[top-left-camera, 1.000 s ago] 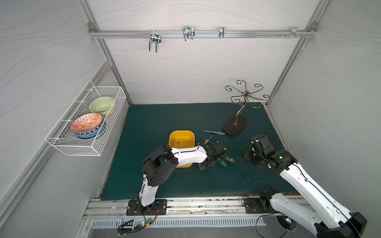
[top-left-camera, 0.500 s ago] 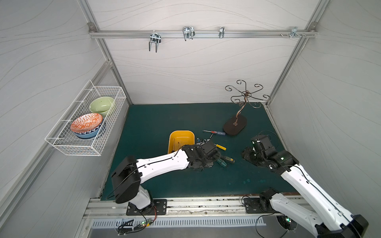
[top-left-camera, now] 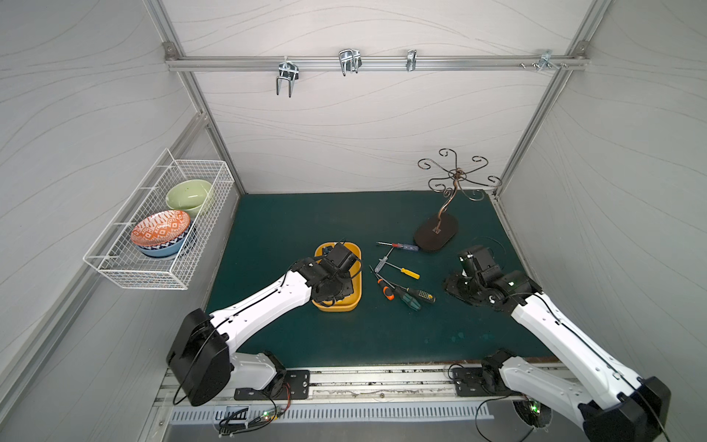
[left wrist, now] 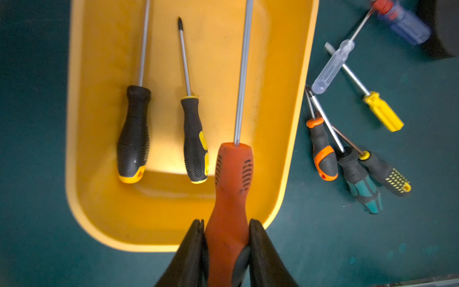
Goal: Put the screwdriver on the desktop into the storage box
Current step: Place the screwdriver in the storage box.
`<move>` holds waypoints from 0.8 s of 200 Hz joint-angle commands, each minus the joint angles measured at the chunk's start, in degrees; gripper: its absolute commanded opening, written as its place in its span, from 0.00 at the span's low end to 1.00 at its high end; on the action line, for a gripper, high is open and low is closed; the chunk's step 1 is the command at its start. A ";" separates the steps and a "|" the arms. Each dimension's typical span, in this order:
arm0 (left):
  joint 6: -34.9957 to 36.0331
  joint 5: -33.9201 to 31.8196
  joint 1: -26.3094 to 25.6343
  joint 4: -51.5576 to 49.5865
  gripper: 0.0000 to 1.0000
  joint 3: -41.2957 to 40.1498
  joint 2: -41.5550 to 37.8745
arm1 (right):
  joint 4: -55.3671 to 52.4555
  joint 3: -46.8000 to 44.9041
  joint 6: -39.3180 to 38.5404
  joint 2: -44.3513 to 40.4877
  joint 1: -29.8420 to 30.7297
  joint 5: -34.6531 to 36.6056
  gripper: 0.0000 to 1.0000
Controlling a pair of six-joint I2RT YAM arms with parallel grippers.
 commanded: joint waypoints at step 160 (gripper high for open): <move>1.55 -5.97 0.85 4.93 0.48 1.12 0.97 | 0.60 8.07 -5.68 10.55 4.94 -0.67 0.52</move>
